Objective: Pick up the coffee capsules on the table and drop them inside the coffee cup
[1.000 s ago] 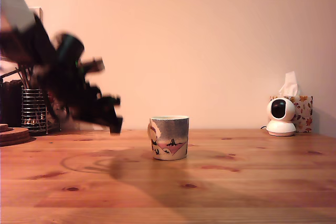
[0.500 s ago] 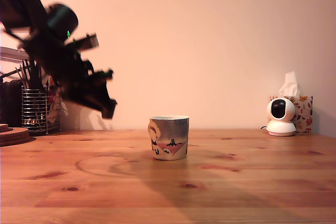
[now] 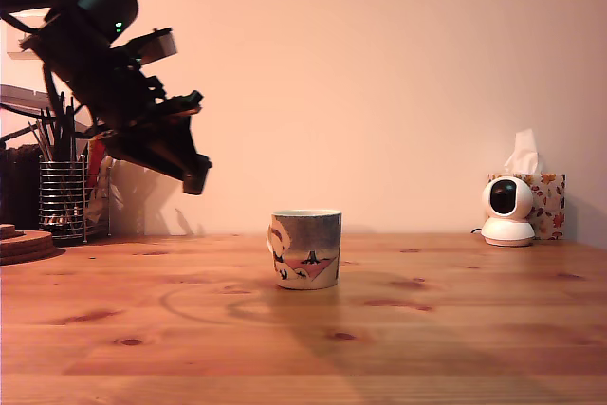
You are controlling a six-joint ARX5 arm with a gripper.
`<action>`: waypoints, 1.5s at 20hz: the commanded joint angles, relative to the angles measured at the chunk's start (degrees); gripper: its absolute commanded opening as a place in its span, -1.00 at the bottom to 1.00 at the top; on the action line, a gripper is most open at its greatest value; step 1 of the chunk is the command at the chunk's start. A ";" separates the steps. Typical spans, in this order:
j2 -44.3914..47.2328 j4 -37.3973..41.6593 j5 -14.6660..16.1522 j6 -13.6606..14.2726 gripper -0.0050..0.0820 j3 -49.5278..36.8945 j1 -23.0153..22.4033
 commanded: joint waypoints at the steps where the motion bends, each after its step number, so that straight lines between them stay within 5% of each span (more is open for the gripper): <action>1: -0.52 -0.02 0.35 0.28 -0.40 0.02 -1.05; 13: -1.14 1.92 5.44 0.20 -0.40 0.02 -7.43; 30: -0.44 11.91 5.40 -0.20 -0.40 0.02 -12.17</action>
